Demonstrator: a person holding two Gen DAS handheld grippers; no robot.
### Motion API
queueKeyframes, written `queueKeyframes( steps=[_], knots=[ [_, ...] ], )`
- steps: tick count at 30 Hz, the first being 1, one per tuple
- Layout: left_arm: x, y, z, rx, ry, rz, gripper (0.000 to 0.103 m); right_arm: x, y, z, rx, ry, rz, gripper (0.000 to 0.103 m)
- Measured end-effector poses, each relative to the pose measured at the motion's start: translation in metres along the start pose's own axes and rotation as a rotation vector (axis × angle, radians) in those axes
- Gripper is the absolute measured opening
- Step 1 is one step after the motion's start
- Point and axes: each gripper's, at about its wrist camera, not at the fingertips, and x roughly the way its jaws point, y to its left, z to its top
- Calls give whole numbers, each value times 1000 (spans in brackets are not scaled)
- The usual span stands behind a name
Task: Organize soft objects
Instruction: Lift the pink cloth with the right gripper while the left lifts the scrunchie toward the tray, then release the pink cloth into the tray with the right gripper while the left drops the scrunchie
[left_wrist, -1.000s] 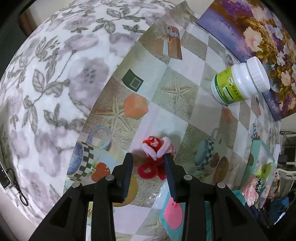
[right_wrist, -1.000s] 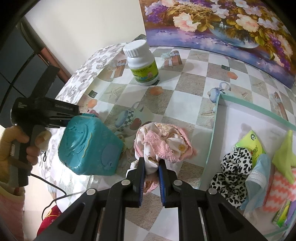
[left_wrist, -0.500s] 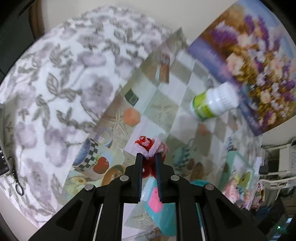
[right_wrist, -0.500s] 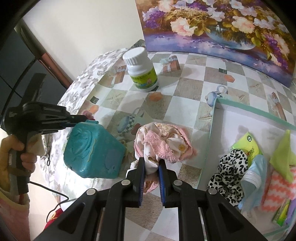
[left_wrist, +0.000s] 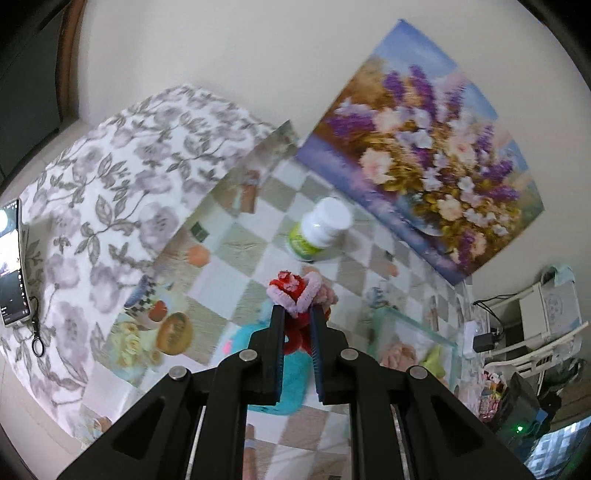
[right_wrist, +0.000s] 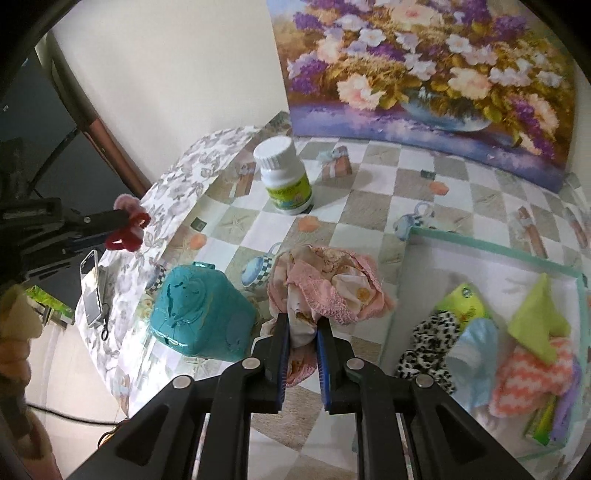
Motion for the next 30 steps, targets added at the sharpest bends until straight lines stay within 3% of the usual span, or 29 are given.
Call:
queueKeyframes(
  steps=[8,19,23,30],
  knots=[
    [7,-55,-29,59,12,-32,13,-25,-22,-3,48,-32,-66,14],
    [44,-129,-86,154,95,-80,13,-63,-120,-17,276,-69,-277,15],
    [60,-156,-104,220,116,-106,13,-71,-156,-24,367,-77,-301,15],
    [99,-174,-135,300,239,-102,13,-86,-203,-40,497,-95,-352,16]
  ],
)
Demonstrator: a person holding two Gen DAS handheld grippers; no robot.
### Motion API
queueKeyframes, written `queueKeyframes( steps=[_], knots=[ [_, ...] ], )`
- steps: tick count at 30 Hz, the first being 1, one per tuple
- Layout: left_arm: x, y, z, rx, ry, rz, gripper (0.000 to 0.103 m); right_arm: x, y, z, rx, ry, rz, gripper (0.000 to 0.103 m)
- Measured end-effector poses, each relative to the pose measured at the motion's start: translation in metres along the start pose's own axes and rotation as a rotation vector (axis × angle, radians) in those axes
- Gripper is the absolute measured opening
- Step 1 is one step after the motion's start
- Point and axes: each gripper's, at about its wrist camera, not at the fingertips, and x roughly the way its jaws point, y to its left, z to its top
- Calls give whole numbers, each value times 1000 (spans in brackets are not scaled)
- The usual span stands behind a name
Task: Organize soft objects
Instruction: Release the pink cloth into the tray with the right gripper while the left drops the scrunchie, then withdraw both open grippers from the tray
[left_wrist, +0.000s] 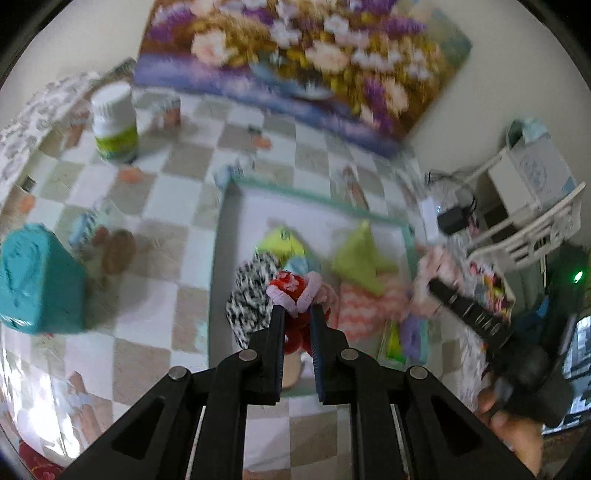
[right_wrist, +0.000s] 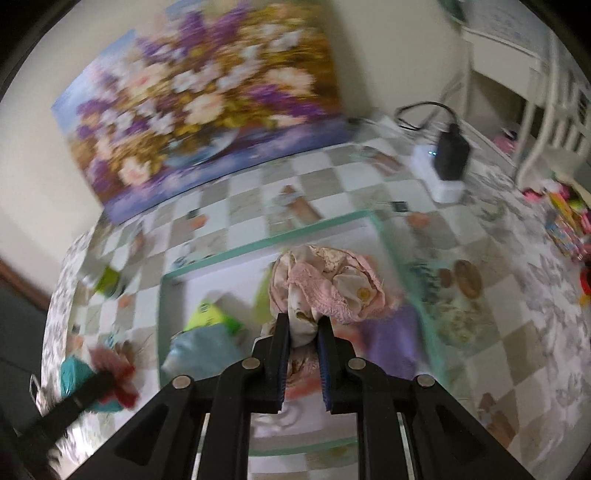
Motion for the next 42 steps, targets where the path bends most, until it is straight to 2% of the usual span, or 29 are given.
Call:
queueKeyframes(
  steps=[5,11,16,22,24,27,29,31,32,33,35,38,42],
  knots=[
    [9,0,-7,15,33,5,13,0,-14,1,39,-2,0,16],
    [30,14,-11,-30,108,1,13,7,1,-3,-8,20,7,18],
    [55,25,-17,-89,211,-4,13,34,17,-14,-70,108,9,18],
    [70,28,-19,-107,247,26,14,55,31,-27,-126,190,25,18],
    [71,26,-18,-99,248,33,16,60,35,-30,-142,208,26,18],
    [72,25,-19,-94,252,48,26,64,38,-32,-159,224,17,19],
    [72,26,-19,-93,253,67,36,64,39,-33,-166,228,7,27],
    [72,27,-18,-97,253,75,42,63,40,-33,-172,226,-5,54],
    [71,27,-18,-99,252,76,45,63,42,-33,-175,223,-9,58],
    [69,28,-17,-98,251,77,46,62,43,-32,-179,221,-12,61],
    [64,26,-16,-91,241,74,56,61,45,-32,-191,216,-26,63],
    [57,23,-14,-65,216,89,65,60,46,-31,-200,209,-38,70],
    [49,21,-11,-40,180,108,73,56,42,-28,-177,186,-50,82]
  ],
)
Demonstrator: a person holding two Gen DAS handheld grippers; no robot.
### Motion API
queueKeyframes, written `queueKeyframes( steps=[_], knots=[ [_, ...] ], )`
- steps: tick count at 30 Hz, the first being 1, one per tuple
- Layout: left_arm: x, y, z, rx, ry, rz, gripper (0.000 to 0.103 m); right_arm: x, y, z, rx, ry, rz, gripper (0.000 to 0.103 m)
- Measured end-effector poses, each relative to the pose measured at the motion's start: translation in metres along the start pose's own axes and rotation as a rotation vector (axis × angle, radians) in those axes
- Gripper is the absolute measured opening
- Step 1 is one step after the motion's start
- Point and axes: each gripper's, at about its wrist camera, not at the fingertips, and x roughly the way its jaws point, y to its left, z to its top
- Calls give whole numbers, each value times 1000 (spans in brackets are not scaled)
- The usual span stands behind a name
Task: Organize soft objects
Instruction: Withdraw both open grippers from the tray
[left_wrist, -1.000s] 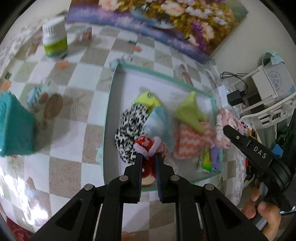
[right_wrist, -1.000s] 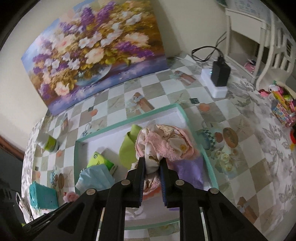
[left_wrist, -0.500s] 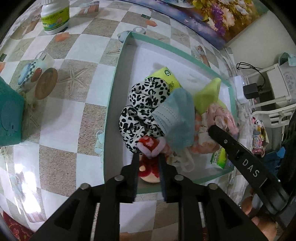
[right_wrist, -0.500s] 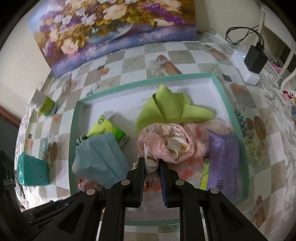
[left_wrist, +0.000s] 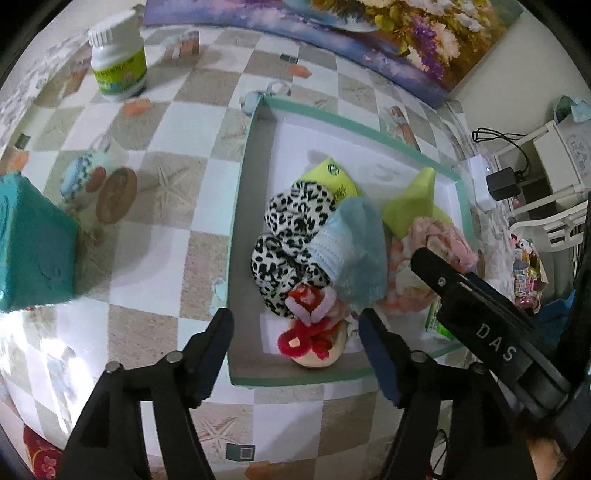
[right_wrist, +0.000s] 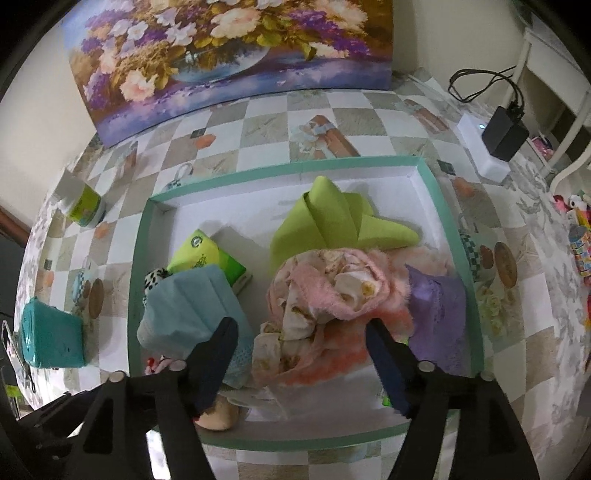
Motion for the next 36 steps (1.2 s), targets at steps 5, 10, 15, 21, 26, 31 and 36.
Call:
queueKeyframes(
  steps=[5,10,15,21,26,31,36],
  knots=[
    [-10,4,3,6,-62,51,88,-5,-8,2,35,-22,-30,93],
    [-19,11,8,11,-136,103,95,-6,-12,3,47,-41,-65,103],
    [-28,11,12,29,-214,154,103,-6,-17,2,65,-53,-89,103],
    [-35,3,13,89,-278,265,103,-6,-18,-1,74,-50,-90,103],
    [-42,0,7,132,-321,335,103,-10,-17,-7,79,-47,-93,103],
    [-55,5,-2,130,-386,456,103,-20,-10,-19,59,-58,-80,103],
    [-70,10,-18,131,-439,548,103,-27,-3,-35,43,-60,-58,103]
  ],
)
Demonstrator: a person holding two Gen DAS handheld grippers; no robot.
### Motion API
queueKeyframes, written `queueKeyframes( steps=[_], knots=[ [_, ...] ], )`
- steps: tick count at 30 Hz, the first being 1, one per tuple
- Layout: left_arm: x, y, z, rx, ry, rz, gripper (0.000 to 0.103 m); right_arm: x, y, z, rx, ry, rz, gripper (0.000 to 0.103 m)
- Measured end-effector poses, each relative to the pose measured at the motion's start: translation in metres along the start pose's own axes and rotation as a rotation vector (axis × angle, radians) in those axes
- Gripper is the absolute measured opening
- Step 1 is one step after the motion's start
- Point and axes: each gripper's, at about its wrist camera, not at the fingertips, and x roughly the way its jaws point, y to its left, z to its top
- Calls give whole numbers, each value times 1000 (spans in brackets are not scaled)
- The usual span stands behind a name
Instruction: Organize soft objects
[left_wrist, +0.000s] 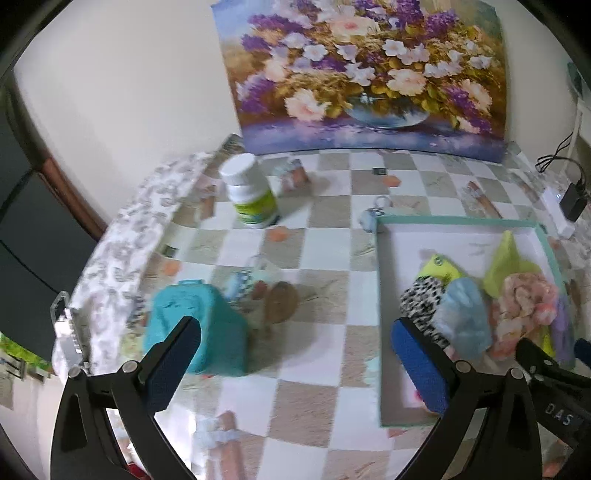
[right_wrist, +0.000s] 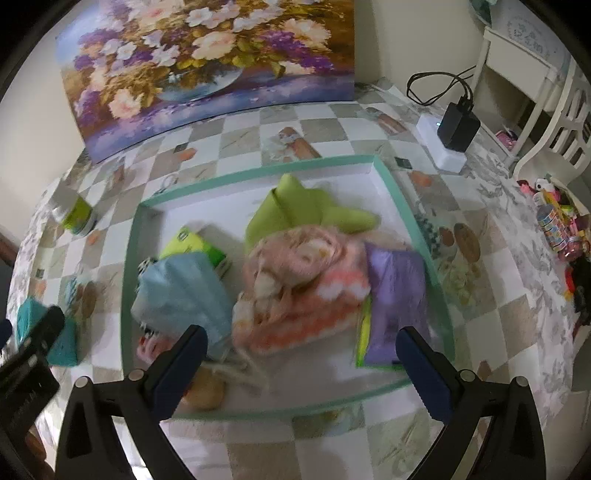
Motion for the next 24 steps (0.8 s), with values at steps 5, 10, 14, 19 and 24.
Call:
queueKeyframes(
  steps=[5,10,14,19,24],
  knots=[
    [-3,13,-15,-16,44,36,103,-8,3,-15,1,-2,23,103],
    [3,25,-31,-36,138,11,103,-16,8,-32,-13,0,52,103],
    [2,32,-40,-57,158,5,103,-24,12,-41,-27,-14,56,103],
    [7,43,-45,-102,200,-17,103,-34,9,-44,-12,-44,53,103],
    [10,44,-44,-113,214,-25,103,-33,9,-42,-13,-39,57,103]
  ],
)
